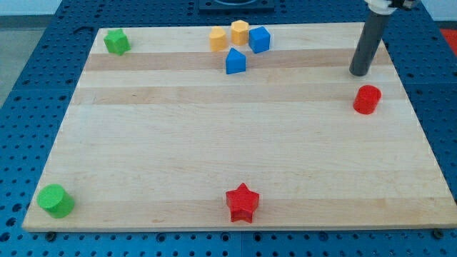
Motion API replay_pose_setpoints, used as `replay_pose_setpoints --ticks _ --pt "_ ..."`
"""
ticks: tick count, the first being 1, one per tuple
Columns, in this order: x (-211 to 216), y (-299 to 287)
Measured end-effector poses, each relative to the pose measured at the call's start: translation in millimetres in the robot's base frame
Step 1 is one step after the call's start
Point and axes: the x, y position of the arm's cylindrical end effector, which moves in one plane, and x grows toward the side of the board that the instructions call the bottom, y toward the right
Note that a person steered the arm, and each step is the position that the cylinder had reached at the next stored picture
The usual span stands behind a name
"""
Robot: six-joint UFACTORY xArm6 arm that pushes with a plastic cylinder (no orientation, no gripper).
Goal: Push the red circle down a bit
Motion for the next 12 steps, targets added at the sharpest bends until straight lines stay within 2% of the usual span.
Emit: replay_pose_setpoints --ticks 2,12 --pt "25 -3" --pt "53 -8"
